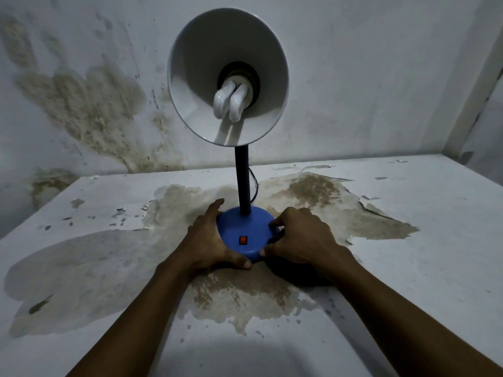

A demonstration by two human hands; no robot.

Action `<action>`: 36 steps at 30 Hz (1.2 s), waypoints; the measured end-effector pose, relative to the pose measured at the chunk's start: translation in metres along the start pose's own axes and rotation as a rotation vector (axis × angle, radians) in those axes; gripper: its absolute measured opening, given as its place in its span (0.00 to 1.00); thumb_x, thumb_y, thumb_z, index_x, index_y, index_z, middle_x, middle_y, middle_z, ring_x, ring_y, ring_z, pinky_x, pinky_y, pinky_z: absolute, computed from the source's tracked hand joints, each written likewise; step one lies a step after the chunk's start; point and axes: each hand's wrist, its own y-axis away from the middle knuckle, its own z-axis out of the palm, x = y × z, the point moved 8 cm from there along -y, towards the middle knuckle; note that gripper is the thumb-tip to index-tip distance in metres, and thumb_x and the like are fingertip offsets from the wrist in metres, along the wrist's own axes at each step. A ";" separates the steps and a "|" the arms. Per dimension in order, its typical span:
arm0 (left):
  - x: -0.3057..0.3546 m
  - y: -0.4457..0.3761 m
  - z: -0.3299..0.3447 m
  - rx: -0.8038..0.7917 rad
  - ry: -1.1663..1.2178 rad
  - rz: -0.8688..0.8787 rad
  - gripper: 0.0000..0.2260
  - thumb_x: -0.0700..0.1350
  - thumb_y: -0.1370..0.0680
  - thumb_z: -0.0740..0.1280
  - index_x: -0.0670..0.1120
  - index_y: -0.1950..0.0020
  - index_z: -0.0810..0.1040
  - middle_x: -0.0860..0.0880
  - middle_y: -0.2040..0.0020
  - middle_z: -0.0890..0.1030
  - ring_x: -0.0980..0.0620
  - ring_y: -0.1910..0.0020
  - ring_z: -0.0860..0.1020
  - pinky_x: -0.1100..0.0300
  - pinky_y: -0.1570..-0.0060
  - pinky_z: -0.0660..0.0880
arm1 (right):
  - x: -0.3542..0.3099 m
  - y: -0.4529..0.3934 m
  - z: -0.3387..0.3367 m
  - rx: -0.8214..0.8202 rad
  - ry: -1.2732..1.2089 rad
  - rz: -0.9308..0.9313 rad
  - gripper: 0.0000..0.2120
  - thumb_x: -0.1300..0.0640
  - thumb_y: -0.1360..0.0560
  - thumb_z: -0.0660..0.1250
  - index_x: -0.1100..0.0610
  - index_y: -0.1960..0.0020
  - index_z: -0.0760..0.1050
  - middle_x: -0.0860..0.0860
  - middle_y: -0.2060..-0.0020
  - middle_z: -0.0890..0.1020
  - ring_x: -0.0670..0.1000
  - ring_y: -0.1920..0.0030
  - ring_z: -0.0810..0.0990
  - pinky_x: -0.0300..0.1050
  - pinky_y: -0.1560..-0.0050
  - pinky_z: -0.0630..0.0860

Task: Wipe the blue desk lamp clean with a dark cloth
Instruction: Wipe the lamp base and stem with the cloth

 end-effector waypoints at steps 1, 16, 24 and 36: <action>-0.002 -0.004 0.000 0.004 -0.006 -0.016 0.70 0.67 0.58 0.82 0.60 0.22 0.49 0.51 0.27 0.67 0.45 0.30 0.69 0.43 0.35 0.73 | -0.001 -0.005 0.000 -0.005 0.021 0.002 0.35 0.36 0.38 0.77 0.50 0.36 0.76 0.50 0.45 0.80 0.53 0.50 0.79 0.47 0.52 0.78; 0.002 -0.076 0.004 0.030 -0.041 -0.149 0.68 0.65 0.56 0.79 0.58 0.21 0.49 0.49 0.27 0.67 0.41 0.30 0.67 0.43 0.34 0.70 | 0.006 -0.077 -0.011 -0.114 0.077 0.035 0.29 0.43 0.30 0.75 0.55 0.36 0.70 0.54 0.41 0.77 0.55 0.44 0.77 0.48 0.50 0.73; 0.006 -0.120 0.002 -0.012 -0.049 -0.167 0.70 0.67 0.58 0.79 0.58 0.22 0.48 0.48 0.26 0.67 0.40 0.30 0.68 0.41 0.33 0.69 | 0.007 -0.128 -0.020 -0.135 0.136 0.056 0.29 0.46 0.30 0.75 0.54 0.34 0.70 0.55 0.38 0.76 0.58 0.39 0.76 0.49 0.48 0.73; 0.009 -0.163 0.000 -0.039 -0.017 -0.160 0.73 0.66 0.59 0.78 0.52 0.20 0.47 0.48 0.26 0.69 0.42 0.30 0.70 0.42 0.30 0.66 | 0.020 -0.176 -0.015 -0.140 0.082 0.092 0.31 0.44 0.30 0.76 0.54 0.32 0.71 0.54 0.38 0.76 0.57 0.40 0.77 0.51 0.44 0.76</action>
